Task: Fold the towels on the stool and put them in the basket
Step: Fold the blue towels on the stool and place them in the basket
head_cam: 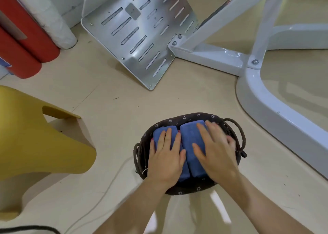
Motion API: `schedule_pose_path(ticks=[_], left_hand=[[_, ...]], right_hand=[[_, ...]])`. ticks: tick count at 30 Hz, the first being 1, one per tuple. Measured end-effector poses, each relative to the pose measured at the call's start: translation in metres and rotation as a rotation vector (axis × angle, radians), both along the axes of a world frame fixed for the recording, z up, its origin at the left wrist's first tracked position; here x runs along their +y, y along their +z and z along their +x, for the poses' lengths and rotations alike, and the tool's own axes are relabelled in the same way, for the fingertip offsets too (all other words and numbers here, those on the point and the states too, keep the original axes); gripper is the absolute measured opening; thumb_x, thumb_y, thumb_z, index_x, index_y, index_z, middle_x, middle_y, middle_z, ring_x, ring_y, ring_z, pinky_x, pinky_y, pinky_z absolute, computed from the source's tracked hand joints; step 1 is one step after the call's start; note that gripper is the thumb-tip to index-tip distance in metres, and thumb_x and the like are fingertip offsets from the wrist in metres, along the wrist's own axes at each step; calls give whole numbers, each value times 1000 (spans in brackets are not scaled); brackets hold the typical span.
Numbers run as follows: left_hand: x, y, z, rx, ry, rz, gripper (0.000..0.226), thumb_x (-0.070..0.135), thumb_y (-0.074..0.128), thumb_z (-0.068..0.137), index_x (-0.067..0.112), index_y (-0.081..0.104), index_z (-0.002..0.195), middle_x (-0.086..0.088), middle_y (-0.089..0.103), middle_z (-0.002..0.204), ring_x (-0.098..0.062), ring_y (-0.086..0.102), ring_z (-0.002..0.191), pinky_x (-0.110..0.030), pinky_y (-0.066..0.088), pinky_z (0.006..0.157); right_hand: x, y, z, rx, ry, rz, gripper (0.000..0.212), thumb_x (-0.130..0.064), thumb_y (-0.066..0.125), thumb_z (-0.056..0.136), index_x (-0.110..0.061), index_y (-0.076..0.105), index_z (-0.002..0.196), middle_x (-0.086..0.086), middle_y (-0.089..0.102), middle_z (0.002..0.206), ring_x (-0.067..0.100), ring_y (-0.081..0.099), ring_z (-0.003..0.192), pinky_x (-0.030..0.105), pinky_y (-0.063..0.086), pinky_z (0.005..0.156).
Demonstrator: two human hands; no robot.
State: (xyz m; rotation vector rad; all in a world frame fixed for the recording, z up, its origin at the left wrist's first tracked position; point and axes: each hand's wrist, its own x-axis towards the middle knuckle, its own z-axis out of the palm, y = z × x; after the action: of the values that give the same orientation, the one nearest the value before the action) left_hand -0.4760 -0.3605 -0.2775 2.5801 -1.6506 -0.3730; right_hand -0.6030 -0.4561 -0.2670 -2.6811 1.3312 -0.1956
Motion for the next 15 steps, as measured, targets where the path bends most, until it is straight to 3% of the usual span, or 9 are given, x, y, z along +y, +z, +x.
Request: schedule_pose_path(ticks=[2, 4, 7, 9, 12, 15], left_hand=[[7, 19, 3, -56, 52, -90, 50, 42, 38, 87, 23, 57, 129, -10, 51, 141, -27, 49, 128, -49, 39, 103], [20, 33, 11, -55, 218, -157, 50, 37, 53, 80, 26, 53, 129, -11, 44, 145, -31, 44, 127, -51, 38, 99], [43, 45, 25, 288, 520, -114, 58, 24, 58, 84, 32, 38, 138, -9, 35, 147, -31, 39, 129, -41, 38, 99], [49, 51, 29, 362, 513, -63, 56, 8, 48, 85, 28, 42, 137, -5, 50, 136, -25, 49, 121, -30, 37, 95], [49, 66, 38, 222, 452, -72, 55, -1, 40, 79, 20, 52, 128, -4, 63, 120, -27, 56, 110, -31, 40, 88], [50, 91, 56, 200, 434, -127, 45, 0, 40, 78, 19, 58, 115, -6, 69, 105, -31, 59, 96, -33, 44, 76]], right_hand=[[-7, 18, -5, -92, -113, -44, 61, -40, 58, 81, -24, 44, 138, 7, 41, 147, 25, 34, 138, 48, 35, 94], [-18, 33, -14, -71, -287, 57, 69, -42, 60, 82, -29, 32, 144, 9, 29, 152, 29, 23, 141, 53, 31, 99], [-30, 36, -25, -43, -437, 325, 67, -34, 54, 86, -30, 23, 144, 16, 40, 138, 36, 46, 121, 48, 40, 90], [-33, 39, -26, -121, -417, 377, 58, -18, 49, 88, -23, 29, 142, 19, 51, 123, 40, 57, 101, 42, 45, 79], [-38, 58, -22, -161, -394, 316, 56, -1, 46, 80, -13, 47, 134, 16, 64, 115, 38, 58, 105, 39, 46, 82], [-41, 88, -13, -233, -369, 300, 56, 4, 48, 76, -11, 56, 129, 11, 70, 106, 36, 59, 105, 37, 47, 84]])
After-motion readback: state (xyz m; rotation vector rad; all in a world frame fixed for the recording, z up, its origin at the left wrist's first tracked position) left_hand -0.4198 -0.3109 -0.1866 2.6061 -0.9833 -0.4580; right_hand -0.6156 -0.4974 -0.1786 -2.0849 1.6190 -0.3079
